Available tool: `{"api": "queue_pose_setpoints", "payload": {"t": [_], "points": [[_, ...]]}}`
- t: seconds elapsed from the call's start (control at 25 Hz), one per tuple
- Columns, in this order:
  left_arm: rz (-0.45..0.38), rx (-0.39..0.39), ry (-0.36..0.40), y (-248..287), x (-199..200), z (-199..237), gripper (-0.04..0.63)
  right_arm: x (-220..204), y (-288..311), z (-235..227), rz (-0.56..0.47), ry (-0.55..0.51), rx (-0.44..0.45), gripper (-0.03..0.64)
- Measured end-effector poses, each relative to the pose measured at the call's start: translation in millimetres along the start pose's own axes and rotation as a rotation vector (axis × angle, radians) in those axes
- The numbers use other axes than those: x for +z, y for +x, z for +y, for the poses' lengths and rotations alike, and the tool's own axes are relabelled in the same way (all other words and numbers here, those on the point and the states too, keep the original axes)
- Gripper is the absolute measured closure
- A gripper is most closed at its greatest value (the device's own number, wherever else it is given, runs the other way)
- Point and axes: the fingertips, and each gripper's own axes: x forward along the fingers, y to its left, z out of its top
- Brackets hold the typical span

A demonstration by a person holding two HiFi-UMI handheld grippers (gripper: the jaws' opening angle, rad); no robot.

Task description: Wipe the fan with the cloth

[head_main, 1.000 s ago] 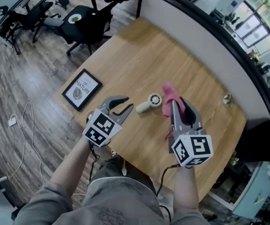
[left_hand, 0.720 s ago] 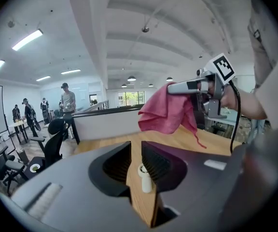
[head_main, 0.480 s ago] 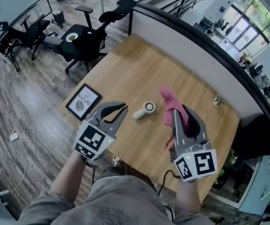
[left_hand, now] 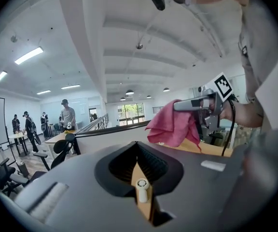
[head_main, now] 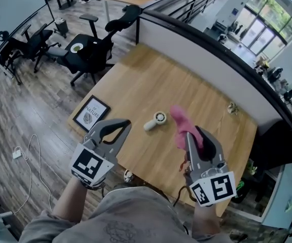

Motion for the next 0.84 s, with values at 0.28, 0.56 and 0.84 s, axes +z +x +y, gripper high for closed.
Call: {"api": "queue_pose_setpoints", "payload": {"t": [0.28,0.56,0.84], "points": [[0.005,-0.003,0.001,-13,-7,-13,0.594,-21,-12,7,0.063,0.015,0.014,0.546],[0.014,-0.012,-0.037,-25,-10,-25,0.594,-27,-18,11,0.097,0.031,0.029,0.546],[-0.002,-0.015,-0.097,-33,-3,-19,0.594,-29,-12,19,0.109,0.023,0.039,0.546]]}}
